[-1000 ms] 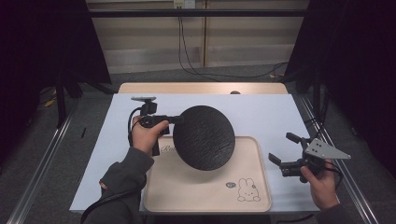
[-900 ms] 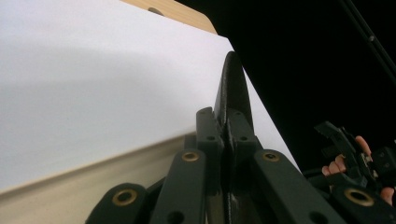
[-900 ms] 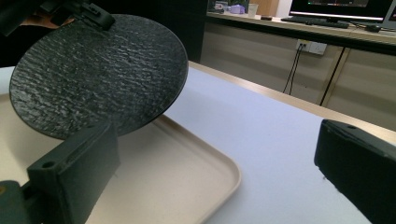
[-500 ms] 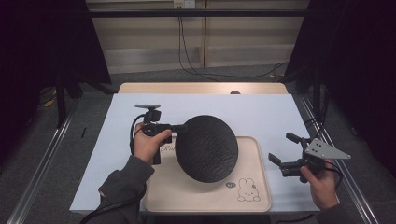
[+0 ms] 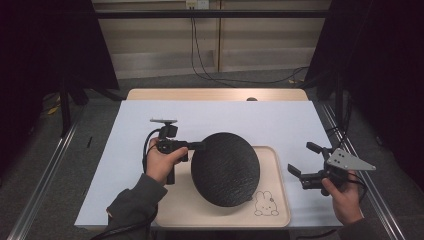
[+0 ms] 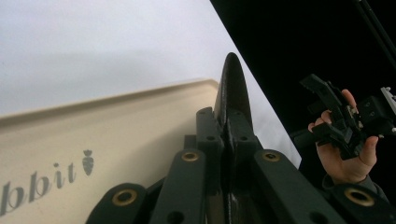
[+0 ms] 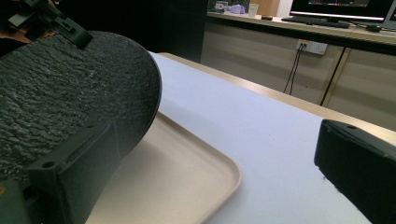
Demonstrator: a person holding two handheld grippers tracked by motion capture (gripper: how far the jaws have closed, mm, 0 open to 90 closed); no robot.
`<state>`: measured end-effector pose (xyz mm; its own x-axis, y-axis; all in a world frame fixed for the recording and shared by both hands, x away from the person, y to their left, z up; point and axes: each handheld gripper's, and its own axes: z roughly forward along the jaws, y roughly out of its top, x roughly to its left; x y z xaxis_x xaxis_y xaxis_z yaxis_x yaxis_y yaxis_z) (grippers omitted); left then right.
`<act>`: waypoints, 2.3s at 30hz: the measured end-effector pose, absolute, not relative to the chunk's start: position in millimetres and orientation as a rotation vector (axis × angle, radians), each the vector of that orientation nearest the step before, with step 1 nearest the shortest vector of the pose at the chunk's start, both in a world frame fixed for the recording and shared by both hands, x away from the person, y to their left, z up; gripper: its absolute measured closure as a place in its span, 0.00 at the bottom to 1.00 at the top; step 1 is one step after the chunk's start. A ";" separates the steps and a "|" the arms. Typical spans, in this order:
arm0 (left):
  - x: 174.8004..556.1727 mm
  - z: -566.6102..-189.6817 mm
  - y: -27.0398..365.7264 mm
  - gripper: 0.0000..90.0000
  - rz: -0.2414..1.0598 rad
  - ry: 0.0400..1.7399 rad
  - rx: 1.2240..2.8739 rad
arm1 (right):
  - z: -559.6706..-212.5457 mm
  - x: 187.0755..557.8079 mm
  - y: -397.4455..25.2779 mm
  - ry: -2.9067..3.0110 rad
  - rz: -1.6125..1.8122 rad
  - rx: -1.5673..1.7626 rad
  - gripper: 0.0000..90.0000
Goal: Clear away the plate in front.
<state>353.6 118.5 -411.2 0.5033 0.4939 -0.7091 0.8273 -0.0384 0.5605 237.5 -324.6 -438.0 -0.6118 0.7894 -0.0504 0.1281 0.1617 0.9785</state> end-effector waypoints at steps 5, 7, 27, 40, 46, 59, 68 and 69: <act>347.7 -417.1 117.4 0.96 -0.415 1.124 1.694 | -437.7 237.5 -325.3 1.865 1.483 0.867 0.00; 345.9 -417.9 116.7 0.96 -0.425 1.123 1.692 | -437.7 237.4 -325.3 1.864 1.481 0.873 0.00; 340.3 -449.1 116.5 0.97 -0.449 1.178 1.689 | -437.8 237.9 -325.3 1.868 1.482 0.869 0.00; 343.9 -458.3 120.4 0.97 -0.410 1.176 1.675 | -438.2 237.5 -324.4 1.873 1.485 0.868 0.00; 346.7 -461.7 127.1 0.95 -0.372 1.206 1.664 | -438.3 237.5 -324.4 1.875 1.485 0.865 0.00; 346.4 -469.6 127.9 0.91 -0.325 1.221 1.698 | -438.7 237.3 -323.7 1.878 1.480 0.873 0.00; 346.0 -473.1 125.6 0.89 -0.259 1.229 1.717 | -438.4 236.7 -324.5 1.879 1.483 0.871 0.00; 345.8 -473.5 124.6 0.89 -0.266 1.232 1.713 | -438.4 236.7 -324.4 1.879 1.483 0.870 0.00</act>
<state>345.8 124.6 -473.5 0.4633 0.6069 -0.6458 0.8190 -0.0150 0.5735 236.7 -324.4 -438.4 -0.6153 0.7868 -0.0492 0.1348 0.1665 0.9768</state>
